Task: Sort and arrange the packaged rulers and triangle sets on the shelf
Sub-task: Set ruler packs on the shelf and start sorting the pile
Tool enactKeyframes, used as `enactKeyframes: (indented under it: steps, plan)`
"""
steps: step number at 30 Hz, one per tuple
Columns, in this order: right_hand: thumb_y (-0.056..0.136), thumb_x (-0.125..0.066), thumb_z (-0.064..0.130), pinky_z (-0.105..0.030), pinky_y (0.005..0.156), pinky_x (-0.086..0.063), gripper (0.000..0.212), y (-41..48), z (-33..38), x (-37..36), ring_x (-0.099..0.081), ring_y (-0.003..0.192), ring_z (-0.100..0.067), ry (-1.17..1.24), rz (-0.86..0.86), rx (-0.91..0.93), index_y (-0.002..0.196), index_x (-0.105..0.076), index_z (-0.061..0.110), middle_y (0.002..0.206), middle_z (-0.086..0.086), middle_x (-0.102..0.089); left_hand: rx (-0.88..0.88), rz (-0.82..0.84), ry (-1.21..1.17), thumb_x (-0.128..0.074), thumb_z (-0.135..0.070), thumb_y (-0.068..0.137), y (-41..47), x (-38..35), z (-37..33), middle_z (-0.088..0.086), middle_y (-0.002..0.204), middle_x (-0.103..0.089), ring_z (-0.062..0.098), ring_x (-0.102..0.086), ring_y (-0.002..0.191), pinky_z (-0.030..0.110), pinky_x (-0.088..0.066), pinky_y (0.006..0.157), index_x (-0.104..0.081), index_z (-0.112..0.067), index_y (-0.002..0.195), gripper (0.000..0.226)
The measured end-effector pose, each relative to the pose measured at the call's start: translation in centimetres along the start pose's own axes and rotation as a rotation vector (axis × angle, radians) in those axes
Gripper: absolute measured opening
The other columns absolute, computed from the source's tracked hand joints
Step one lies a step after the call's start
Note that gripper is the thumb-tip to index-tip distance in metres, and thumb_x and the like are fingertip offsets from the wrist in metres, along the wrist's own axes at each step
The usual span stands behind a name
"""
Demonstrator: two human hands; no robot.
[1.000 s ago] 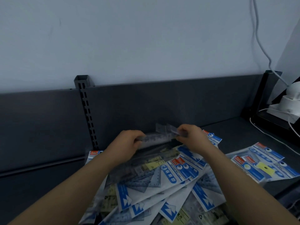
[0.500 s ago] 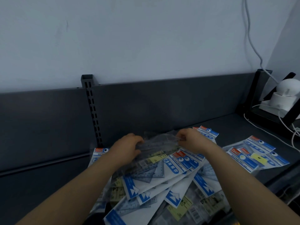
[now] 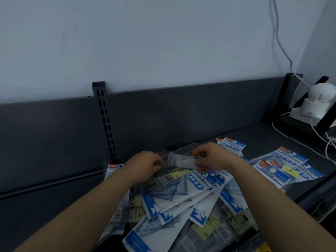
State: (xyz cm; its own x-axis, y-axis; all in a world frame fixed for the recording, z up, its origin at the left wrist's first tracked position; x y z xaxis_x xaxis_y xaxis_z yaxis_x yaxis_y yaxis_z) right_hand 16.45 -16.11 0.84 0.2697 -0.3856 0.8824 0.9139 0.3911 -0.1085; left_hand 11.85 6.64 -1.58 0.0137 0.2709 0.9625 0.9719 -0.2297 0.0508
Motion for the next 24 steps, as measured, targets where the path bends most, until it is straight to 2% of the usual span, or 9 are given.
enactKeyframes:
  steps: [2,4,7,9,12,15,17,20,24]
  plan:
    - [0.087,-0.066,0.027,-0.015,0.071,-0.042,0.04,-0.1,0.0,-0.1,-0.059,0.088,-0.005,0.038,0.016,0.002,0.126,-0.059,0.027,0.113,0.008,-0.064,0.007,-0.042,-0.024,-0.048,-0.022,0.098,0.0,0.2,0.2,0.0,0.107,-0.067,0.016,-0.06,0.091,0.032,-0.051,0.08,-0.067,-0.018,0.11,0.023]
    - [0.088,-0.066,0.023,-0.013,0.063,-0.046,0.032,-0.1,-0.2,-0.3,-0.063,0.085,-0.007,0.1,-0.026,-0.002,0.12,-0.062,0.026,0.105,0.007,-0.065,0.013,-0.068,-0.062,-0.047,-0.021,0.099,0.0,0.4,0.4,0.0,0.102,-0.068,0.015,-0.059,0.087,0.031,-0.05,0.077,-0.067,-0.018,0.108,0.022]
    - [0.086,-0.064,0.014,-0.032,0.075,-0.055,0.015,0.1,-0.7,0.1,-0.065,0.085,-0.015,0.079,-0.218,-0.033,0.092,-0.068,0.027,0.093,0.005,-0.067,0.002,-0.102,-0.1,-0.047,-0.021,0.099,-0.1,0.6,0.4,-0.004,0.099,-0.067,0.012,-0.058,0.085,0.028,-0.046,0.072,-0.066,-0.019,0.107,0.021]
    - [0.087,-0.063,0.014,-0.031,0.077,-0.052,0.014,0.1,-0.7,0.3,-0.063,0.083,-0.014,0.084,-0.246,-0.027,0.089,-0.066,0.028,0.09,0.005,-0.067,0.0,-0.12,-0.134,-0.048,-0.022,0.099,-0.2,0.8,0.5,-0.008,0.096,-0.065,0.01,-0.056,0.084,0.025,-0.042,0.069,-0.066,-0.022,0.106,0.019]
    - [0.088,-0.063,0.016,-0.029,0.076,-0.053,0.014,0.0,-0.7,0.4,-0.063,0.086,-0.013,0.126,-0.21,-0.007,0.094,-0.065,0.028,0.096,0.006,-0.066,-0.001,-0.132,-0.161,-0.05,-0.022,0.098,-0.5,1.1,0.6,-0.006,0.099,-0.067,0.011,-0.059,0.087,0.027,-0.047,0.074,-0.066,-0.021,0.107,0.019]
    - [0.085,-0.07,0.02,-0.017,0.065,-0.052,0.021,-0.5,-0.1,-0.4,-0.064,0.087,-0.008,0.237,-0.165,0.005,0.105,-0.065,0.021,0.101,0.01,-0.063,-0.016,-0.144,-0.172,-0.052,-0.02,0.097,-0.9,1.5,0.3,-0.003,0.103,-0.068,0.012,-0.059,0.09,0.028,-0.049,0.079,-0.067,-0.018,0.109,0.019]
    - [0.082,-0.074,0.023,-0.022,0.074,-0.05,0.018,-0.7,0.3,-0.5,-0.062,0.089,-0.008,0.209,-0.22,0.035,0.1,-0.067,0.022,0.097,0.012,-0.064,-0.029,-0.143,-0.195,-0.052,-0.019,0.097,-1.1,1.8,-0.2,-0.002,0.105,-0.068,0.012,-0.059,0.092,0.029,-0.049,0.082,-0.066,-0.017,0.111,0.02]
    - [0.081,-0.075,0.02,-0.02,0.068,-0.046,0.013,-1.3,1.3,-0.1,-0.06,0.08,-0.004,0.282,-0.254,0.065,0.092,-0.068,0.024,0.088,0.013,-0.065,-0.023,-0.158,-0.246,-0.053,-0.019,0.097,-1.7,2.6,-0.2,-0.002,0.111,-0.066,0.013,-0.059,0.102,0.025,-0.047,0.086,-0.065,-0.016,0.116,0.023]
    - [0.08,-0.075,0.006,-0.027,0.06,-0.056,0.017,-2.0,2.9,0.7,-0.064,0.059,-0.01,0.531,-0.231,0.076,0.085,-0.067,0.019,0.076,0.0,-0.068,0.007,-0.185,-0.302,-0.056,-0.02,0.096,-2.7,4.0,0.3,-0.005,0.118,-0.063,0.008,-0.057,0.106,0.017,-0.041,0.086,-0.063,-0.017,0.119,0.025]
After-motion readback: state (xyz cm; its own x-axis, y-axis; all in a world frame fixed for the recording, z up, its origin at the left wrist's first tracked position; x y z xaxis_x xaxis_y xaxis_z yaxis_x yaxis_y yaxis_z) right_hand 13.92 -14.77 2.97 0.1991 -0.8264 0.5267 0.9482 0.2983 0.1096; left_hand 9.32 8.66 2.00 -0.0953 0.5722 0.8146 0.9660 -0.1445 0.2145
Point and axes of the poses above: each hand's wrist, its own y-axis towards the middle knuckle, its own x-axis out of the back of the hand, z = x × y, the point moved 3 cm from there along y, towards the middle knuckle
